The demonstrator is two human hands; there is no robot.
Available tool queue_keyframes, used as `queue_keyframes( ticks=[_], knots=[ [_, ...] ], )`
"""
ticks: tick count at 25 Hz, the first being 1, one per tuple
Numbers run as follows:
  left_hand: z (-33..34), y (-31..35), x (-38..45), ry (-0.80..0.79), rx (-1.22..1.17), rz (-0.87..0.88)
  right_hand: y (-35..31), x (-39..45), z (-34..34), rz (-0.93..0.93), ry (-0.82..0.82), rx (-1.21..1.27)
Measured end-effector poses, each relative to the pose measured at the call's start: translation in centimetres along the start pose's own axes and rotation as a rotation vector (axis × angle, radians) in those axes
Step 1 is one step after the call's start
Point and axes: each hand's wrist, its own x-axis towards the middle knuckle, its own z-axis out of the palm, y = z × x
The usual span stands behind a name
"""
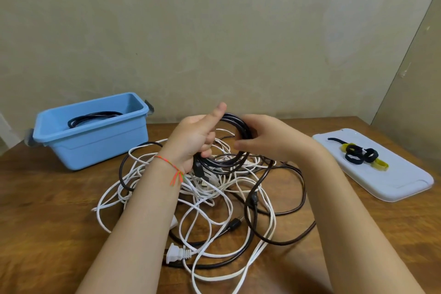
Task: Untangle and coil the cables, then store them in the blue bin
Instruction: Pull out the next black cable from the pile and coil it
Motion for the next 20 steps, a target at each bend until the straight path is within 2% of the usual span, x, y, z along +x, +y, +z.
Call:
queue_keyframes(
  ticks=[4, 7, 9, 11, 14, 16, 18, 20],
  knots=[
    [-0.8, 0.3, -0.1, 0.188, -0.06, 0.094, 1.7, -0.8, -1.2, 0.139, -0.103, -0.268],
    [-2.2, 0.8, 0.2, 0.448, -0.183, 0.163, 4.5, -1.0, -2.4, 0.419, 0.047, -0.361],
    [-2.1, 0.7, 0.3, 0.531, -0.246, 0.196, 5.3, -1.1, -2.7, 0.516, 0.195, -0.434],
    [-0.7, 0.4, 0.1, 0.433, -0.216, 0.196, 5.0, -0.6, -2.3, 0.421, 0.227, -0.428],
    [1.2, 0.1, -0.1, 0.248, -0.19, 0.129, 2.8, -0.1, -1.1, 0.167, 0.125, 0.058],
    [1.0, 0.2, 0.0, 0.169, -0.244, 0.059, 1.7, -0.1, -0.5, 0.071, 0.062, 0.227],
    [0.1, 0.4, 0.3, 0.121, -0.327, -0.014, 1.4, -0.3, -0.4, 0.029, -0.018, 0.336],
    [-0.5, 0.7, 0.4, 0.149, -0.424, -0.045, 1.6, -0.8, -0.5, 0.016, -0.1, 0.489]
  ],
)
